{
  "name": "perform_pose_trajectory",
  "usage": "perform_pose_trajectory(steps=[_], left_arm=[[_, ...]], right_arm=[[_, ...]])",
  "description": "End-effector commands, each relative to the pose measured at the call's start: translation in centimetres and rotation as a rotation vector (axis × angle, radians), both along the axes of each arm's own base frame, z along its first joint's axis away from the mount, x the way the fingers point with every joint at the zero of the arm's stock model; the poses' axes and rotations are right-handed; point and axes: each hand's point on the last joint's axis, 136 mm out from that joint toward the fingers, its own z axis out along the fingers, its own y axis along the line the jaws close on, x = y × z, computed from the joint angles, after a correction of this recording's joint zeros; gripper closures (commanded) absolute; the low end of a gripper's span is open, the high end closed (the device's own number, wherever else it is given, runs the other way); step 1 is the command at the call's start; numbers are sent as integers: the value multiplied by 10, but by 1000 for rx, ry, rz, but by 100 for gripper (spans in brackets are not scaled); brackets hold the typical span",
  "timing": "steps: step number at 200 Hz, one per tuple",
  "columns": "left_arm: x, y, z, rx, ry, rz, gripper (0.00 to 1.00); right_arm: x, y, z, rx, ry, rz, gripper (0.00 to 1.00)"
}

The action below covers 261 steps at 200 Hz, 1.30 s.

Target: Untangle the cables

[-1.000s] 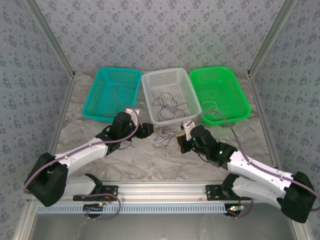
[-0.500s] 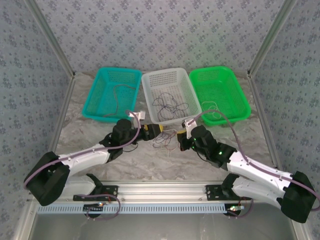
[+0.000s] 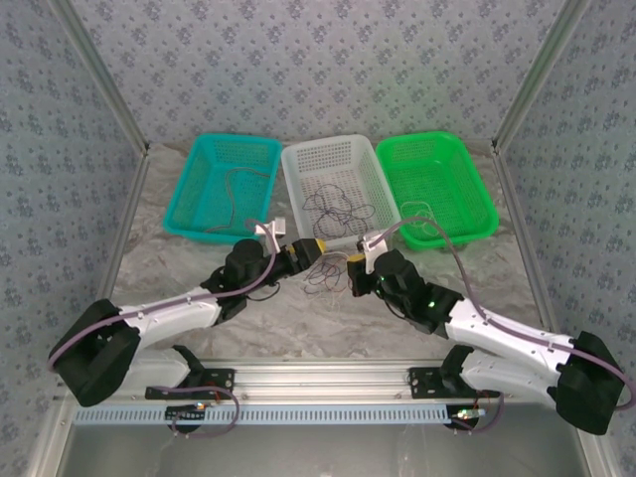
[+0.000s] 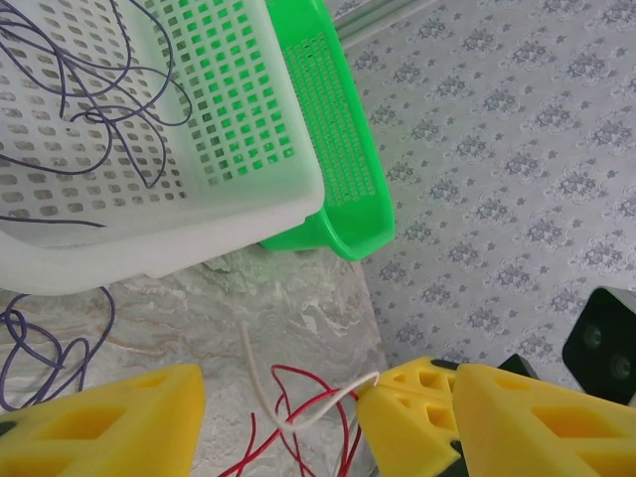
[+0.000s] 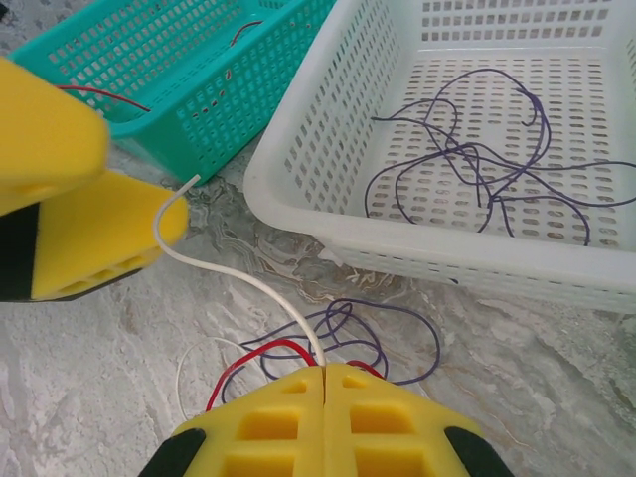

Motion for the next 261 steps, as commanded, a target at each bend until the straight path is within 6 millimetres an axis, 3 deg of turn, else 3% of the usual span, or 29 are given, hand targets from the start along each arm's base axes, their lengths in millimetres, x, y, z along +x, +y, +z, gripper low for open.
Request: perform_pose_trajectory(steps=[1, 31, 55, 77, 89, 106, 115, 126, 142, 158, 177, 203, 261], left_arm=[[8, -12, 32, -84, -53, -1, 36], [11, -17, 38, -118, -78, -10, 46], [14, -20, 44, -115, -104, -9, 59], [16, -25, 48, -104, -116, -27, 80], [16, -27, 50, -100, -126, -32, 100], [18, -28, 53, -100, -140, -29, 100], [19, -29, 56, -100, -151, -29, 100], [20, -30, 60, -95, -159, -31, 100], [20, -33, 66, -85, -171, -44, 100], [19, -34, 70, -76, -177, -55, 100], [19, -35, 74, -67, -181, -59, 100], [18, -36, 79, -75, -184, -69, 100], [12, -37, 110, -128, -217, -91, 100]], right_arm=[[5, 8, 22, 50, -57, -8, 100], [4, 9, 23, 53, -65, -10, 100], [2, 12, 19, 45, -56, 1, 100], [2, 12, 16, 46, -51, -1, 100], [2, 12, 16, 47, -47, -2, 100], [0, 12, 12, 38, -33, 1, 100], [-1, 10, 7, 24, -18, -1, 95], [-1, 5, 2, -2, 2, -23, 77], [0, -7, -4, -38, 13, -65, 39], [-1, -17, -1, -50, -2, -95, 22], [0, -24, 9, -26, -44, -115, 15], [3, -16, 21, 9, -90, -96, 9], [35, 13, 15, -46, -116, -111, 8]])
